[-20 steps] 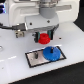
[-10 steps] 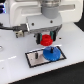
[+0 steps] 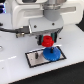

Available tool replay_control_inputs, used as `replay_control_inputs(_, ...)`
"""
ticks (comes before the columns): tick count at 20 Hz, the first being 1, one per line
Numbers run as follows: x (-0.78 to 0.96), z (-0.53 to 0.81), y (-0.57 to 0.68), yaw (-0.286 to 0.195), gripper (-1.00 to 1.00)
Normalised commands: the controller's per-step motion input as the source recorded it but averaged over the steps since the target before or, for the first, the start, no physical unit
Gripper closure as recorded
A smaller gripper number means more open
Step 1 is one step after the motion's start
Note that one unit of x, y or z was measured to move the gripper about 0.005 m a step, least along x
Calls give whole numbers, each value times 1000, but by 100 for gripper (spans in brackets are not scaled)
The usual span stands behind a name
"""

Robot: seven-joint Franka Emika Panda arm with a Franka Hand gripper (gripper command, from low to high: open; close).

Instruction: Insert the blue gear onto the right peg, followed by the red gear

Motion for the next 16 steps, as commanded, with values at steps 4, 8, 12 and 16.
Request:
replay_control_inputs(4, 416, 270, 191, 0, 100)
replay_control_inputs(8, 447, 401, 250, 0, 100)
replay_control_inputs(12, 474, 436, 151, 0, 100)
replay_control_inputs(16, 629, 259, -17, 0, 100)
